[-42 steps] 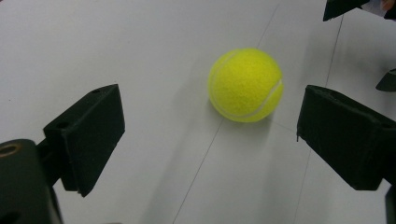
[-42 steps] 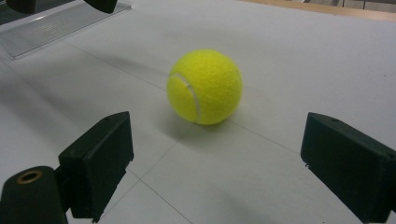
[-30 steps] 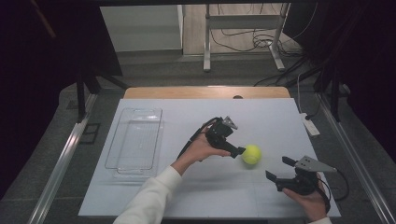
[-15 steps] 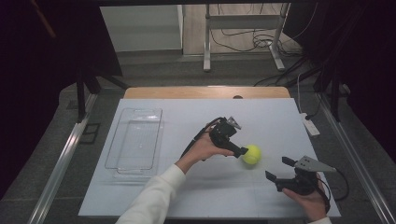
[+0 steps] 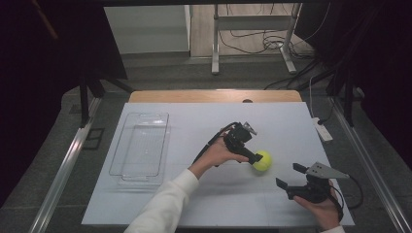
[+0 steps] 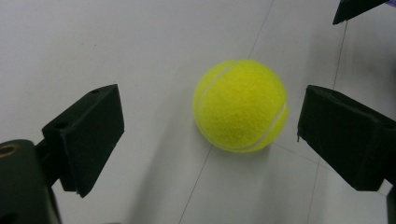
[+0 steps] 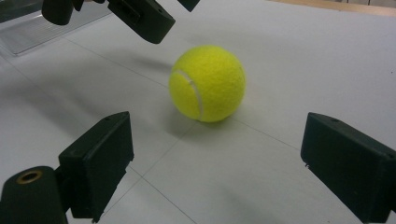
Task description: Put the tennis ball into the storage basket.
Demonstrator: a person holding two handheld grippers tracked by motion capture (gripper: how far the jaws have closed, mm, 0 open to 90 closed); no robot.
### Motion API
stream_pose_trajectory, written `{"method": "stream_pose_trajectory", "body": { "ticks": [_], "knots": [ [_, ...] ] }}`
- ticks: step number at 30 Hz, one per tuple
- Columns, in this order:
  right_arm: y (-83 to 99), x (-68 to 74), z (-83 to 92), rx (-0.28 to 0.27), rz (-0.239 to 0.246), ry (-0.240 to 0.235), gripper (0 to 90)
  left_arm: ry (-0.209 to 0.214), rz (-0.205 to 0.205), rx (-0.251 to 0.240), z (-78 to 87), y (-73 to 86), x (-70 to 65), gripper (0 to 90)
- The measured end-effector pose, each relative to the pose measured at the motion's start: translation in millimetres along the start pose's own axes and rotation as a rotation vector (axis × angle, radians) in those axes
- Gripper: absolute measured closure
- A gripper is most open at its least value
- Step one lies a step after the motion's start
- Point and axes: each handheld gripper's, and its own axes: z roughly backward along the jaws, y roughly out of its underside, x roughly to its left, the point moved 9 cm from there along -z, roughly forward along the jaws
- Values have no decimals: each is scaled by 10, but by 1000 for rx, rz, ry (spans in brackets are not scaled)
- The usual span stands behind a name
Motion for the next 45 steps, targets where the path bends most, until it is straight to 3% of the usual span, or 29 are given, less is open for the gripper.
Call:
{"method": "stream_pose_trajectory", "body": {
  "ticks": [11, 30, 45],
  "knots": [
    [1, -1, 1, -1, -2, -1, 93, 14, 0, 14, -104, -43, -31, 77],
    [7, -5, 1, 0, -4, -1, 93, 54, 39, 31, -309, -68, -66, 71],
    [14, -4, 6, 6, 2, 4, 93, 62, 32, 66, -452, -46, -136, 72]
  ]
}}
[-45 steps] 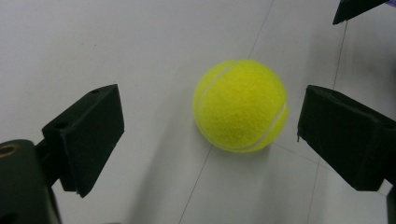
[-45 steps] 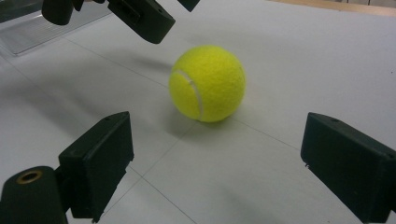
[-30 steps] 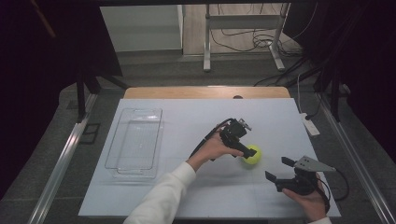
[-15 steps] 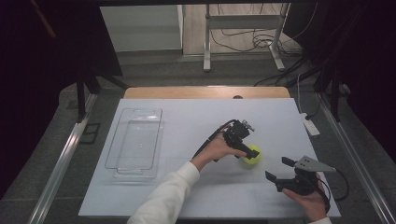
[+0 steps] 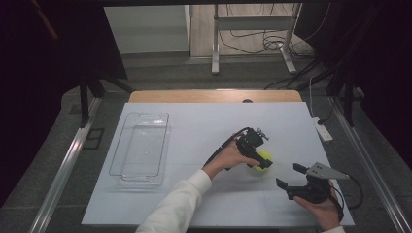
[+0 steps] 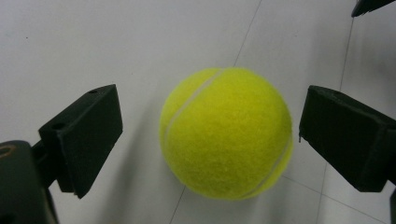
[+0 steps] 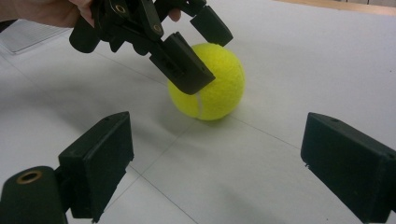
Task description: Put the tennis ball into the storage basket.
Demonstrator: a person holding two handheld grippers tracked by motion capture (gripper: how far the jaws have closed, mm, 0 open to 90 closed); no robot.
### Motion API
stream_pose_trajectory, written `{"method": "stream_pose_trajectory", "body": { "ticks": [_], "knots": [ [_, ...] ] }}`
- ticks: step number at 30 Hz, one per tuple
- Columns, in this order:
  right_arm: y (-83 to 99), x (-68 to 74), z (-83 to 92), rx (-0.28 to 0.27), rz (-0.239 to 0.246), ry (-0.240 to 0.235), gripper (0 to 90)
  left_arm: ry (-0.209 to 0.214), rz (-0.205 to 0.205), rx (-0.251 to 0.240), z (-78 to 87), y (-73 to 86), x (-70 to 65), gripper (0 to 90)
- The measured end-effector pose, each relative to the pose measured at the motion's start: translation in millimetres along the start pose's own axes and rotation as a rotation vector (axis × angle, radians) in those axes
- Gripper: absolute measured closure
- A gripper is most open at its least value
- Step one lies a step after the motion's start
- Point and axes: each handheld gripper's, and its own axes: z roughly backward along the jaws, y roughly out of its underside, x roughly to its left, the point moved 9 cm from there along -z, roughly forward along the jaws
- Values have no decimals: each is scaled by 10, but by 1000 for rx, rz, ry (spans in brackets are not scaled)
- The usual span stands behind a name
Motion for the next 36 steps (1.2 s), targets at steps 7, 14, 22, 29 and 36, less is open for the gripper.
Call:
{"method": "stream_pose_trajectory", "body": {
  "ticks": [7, 14, 22, 29, 36],
  "knots": [
    [1, -1, 2, 0, 0, 0, 93, 2, -12, 25, -45, 32, -13, 100],
    [2, -2, 4, -2, 0, 0, 92, 7, -37, 52, -83, 76, -32, 205],
    [-1, -4, 7, -3, -1, 1, 92, 6, -59, 71, -77, 92, -62, 261],
    [-5, -9, 12, -6, -3, 3, 93, -16, -66, 76, -49, 80, -76, 267],
    [-6, -9, 16, -7, -2, 4, 93, -14, -61, 55, 17, 74, -45, 268]
  ]
}}
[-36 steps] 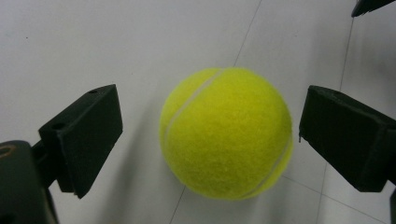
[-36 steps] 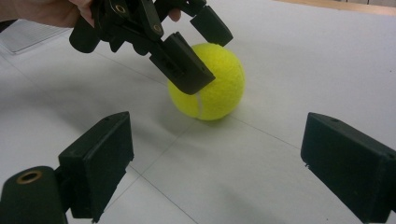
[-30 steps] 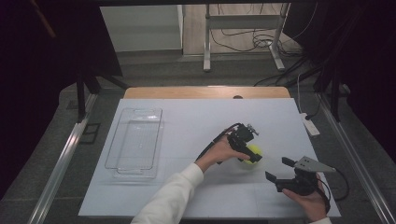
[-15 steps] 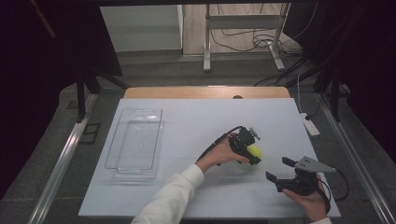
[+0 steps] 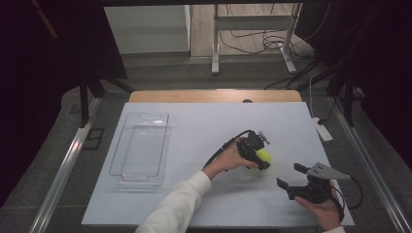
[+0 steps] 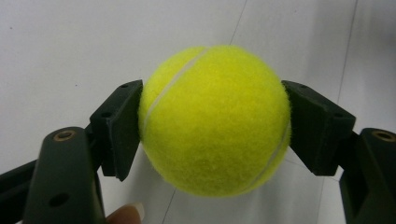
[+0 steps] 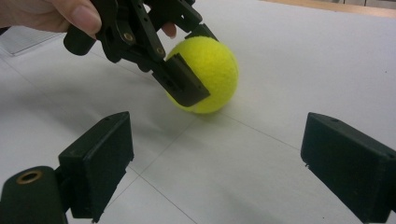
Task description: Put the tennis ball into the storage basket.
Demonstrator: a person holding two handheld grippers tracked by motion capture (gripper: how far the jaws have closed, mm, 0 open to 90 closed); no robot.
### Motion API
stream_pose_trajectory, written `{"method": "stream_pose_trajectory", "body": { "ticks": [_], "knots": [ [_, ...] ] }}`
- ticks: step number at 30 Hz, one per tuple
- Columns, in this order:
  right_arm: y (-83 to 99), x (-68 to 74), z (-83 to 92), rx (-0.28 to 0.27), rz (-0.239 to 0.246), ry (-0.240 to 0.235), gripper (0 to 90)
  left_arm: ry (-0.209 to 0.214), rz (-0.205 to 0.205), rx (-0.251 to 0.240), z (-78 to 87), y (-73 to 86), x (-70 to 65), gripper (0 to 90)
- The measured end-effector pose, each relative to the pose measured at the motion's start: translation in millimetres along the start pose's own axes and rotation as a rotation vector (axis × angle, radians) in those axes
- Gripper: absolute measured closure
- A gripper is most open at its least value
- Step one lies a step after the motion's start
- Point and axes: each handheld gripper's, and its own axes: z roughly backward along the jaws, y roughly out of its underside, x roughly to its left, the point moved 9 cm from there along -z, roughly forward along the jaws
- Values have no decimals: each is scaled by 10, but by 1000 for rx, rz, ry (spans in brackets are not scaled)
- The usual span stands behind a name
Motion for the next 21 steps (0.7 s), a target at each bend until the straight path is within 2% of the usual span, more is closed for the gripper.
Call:
{"method": "stream_pose_trajectory", "body": {
  "ticks": [11, 21],
  "knots": [
    [0, 1, -1, 0, 1, 1, 93, -1, -16, -28, 133, 2, 5, 268],
    [3, 2, -2, 2, 1, 1, 93, -8, -12, -62, 238, 37, 25, 268]
  ]
}}
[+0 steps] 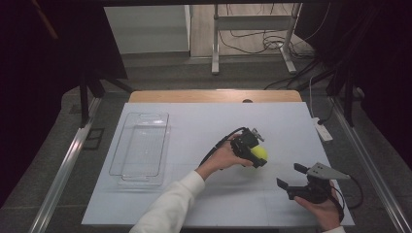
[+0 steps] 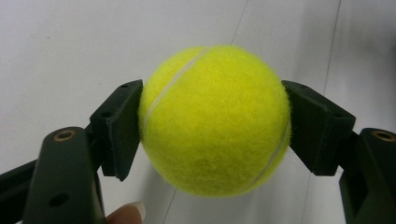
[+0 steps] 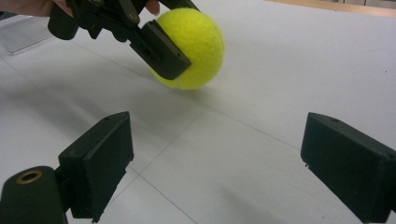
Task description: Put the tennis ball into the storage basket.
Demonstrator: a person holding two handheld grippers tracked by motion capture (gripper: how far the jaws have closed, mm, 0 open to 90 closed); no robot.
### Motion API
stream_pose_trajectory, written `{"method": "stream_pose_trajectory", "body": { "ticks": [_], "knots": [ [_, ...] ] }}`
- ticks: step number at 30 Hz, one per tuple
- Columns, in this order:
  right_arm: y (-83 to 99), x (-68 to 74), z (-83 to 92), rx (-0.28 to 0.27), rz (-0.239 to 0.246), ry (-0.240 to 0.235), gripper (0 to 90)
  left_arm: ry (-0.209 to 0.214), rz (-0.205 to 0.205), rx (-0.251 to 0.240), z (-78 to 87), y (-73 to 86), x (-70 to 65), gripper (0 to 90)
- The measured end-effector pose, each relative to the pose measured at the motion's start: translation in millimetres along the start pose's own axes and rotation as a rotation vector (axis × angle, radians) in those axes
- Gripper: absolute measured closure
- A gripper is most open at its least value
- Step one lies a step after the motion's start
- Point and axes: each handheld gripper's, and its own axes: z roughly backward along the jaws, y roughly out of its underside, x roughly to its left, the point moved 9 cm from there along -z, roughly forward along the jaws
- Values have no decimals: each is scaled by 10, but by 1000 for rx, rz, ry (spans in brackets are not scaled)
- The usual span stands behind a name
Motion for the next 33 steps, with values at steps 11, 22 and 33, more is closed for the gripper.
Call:
{"method": "stream_pose_trajectory", "body": {
  "ticks": [11, 22, 33],
  "knots": [
    [-1, -2, 1, 0, 2, 2, 93, -8, -15, -7, 100, 34, -14, 268],
    [-3, -1, 2, -1, 1, 3, 93, -20, -31, -28, 239, 34, -10, 267],
    [-1, -1, -1, 0, 3, 2, 92, -19, -15, -56, 333, 44, 1, 268]
  ]
}}
